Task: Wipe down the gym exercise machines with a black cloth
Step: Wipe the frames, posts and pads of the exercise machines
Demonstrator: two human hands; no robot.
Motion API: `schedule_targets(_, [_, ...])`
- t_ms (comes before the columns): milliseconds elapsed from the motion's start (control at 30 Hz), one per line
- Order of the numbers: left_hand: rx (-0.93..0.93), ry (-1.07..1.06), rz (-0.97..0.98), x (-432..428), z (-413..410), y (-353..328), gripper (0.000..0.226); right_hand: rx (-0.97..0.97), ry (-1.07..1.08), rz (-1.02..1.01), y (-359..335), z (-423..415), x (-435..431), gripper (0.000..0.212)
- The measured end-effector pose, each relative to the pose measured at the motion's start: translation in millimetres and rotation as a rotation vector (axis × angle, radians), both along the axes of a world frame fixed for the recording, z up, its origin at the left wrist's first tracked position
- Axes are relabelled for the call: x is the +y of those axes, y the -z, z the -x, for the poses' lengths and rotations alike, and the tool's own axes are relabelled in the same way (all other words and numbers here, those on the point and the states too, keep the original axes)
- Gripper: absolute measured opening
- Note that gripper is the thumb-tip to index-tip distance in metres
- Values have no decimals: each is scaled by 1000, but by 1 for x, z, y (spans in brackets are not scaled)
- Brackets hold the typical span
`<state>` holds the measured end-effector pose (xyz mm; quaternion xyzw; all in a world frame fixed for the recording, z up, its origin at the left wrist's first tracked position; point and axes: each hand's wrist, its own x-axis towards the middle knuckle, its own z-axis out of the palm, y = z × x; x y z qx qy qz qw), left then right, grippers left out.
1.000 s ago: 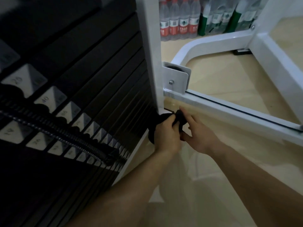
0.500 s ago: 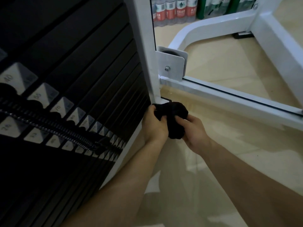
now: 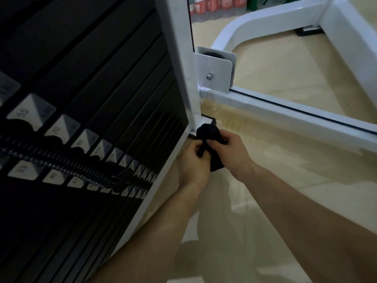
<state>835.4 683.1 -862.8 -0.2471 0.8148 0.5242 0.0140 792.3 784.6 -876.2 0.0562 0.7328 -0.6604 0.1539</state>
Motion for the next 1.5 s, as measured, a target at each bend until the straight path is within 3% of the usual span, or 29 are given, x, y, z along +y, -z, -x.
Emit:
schedule_targets(100, [-24, 40, 31, -16, -11, 4, 30, 80, 169, -84, -2, 23, -13, 23])
schedule_targets(167, [-51, 29, -33, -26, -22, 6, 24, 136, 252, -82, -3, 42, -31, 31])
schedule_targets(267, [-76, 36, -163, -36, -38, -1, 28, 143, 175, -53, 1, 58, -68, 46])
schedule_targets(367, [-59, 96, -124, -50, -43, -8, 18, 98, 150, -113, 24, 55, -85, 51])
schedule_targets(500, [-123, 123, -96, -65, -52, -5, 15, -23, 106, -76, 31, 35, -85, 50])
schedule_targets(633, [-114, 98, -104, -70, -60, 0, 21, 71, 260, 23, 20, 67, -83, 40])
schedule_targets(800, [-144, 113, -84, -69, -62, 5, 23, -19, 50, -171, 46, 51, -77, 47])
schedule_targets(1033, [-104, 150, -39, -72, -78, 9, 32, -135, 201, 132, 52, 22, -97, 52])
schedule_targets(1133, [-98, 225, 90, -78, -93, 9, 28, -95, 122, 183, 50, -17, -112, 51])
schedule_targets(1300, [-136, 195, 140, -85, -113, 11, 31, 6, 45, 75, 51, -2, -107, 63])
schedule_targets(1500, [-213, 217, 193, -90, -134, -4, 32, -60, -108, -5, 47, -54, -112, 55])
